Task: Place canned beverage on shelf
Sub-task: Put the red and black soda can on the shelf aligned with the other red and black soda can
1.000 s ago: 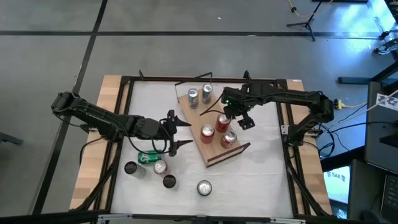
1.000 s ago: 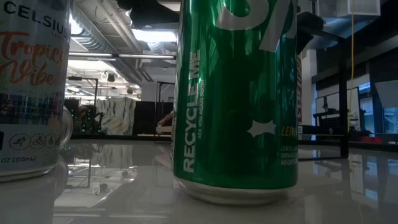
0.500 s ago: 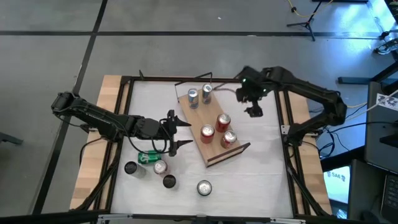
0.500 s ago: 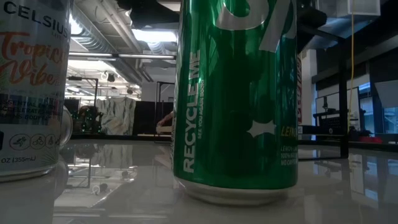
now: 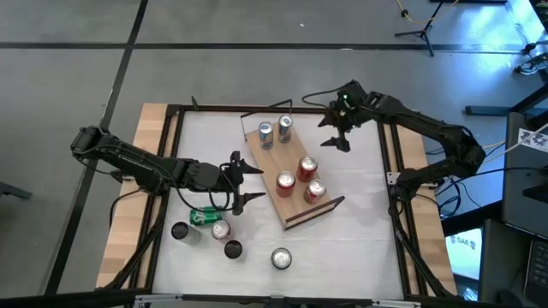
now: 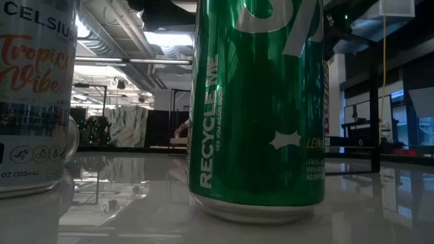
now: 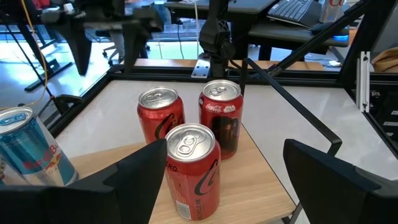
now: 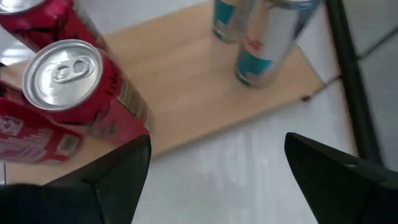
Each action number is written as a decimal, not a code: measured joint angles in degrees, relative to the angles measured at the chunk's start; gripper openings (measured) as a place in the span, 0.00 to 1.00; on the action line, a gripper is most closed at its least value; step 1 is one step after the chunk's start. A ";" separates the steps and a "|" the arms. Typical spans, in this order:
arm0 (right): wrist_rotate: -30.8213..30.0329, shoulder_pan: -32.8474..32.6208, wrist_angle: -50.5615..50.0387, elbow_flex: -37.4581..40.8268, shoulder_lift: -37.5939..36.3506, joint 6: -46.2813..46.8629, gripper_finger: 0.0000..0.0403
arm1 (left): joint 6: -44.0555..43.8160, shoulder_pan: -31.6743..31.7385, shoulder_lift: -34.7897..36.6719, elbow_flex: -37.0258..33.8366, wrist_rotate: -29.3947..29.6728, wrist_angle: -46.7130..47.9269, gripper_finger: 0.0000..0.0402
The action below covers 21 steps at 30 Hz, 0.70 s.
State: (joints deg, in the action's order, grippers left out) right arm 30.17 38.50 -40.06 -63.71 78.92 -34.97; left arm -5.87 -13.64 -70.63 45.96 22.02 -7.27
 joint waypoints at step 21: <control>2.76 -2.50 27.33 16.20 0.78 8.27 0.90 | 0.42 0.01 0.00 -0.01 0.02 -0.04 0.78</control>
State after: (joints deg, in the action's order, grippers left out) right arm 32.92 36.00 -12.72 -47.52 79.70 -26.70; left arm -5.45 -13.63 -70.63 45.95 22.04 -7.31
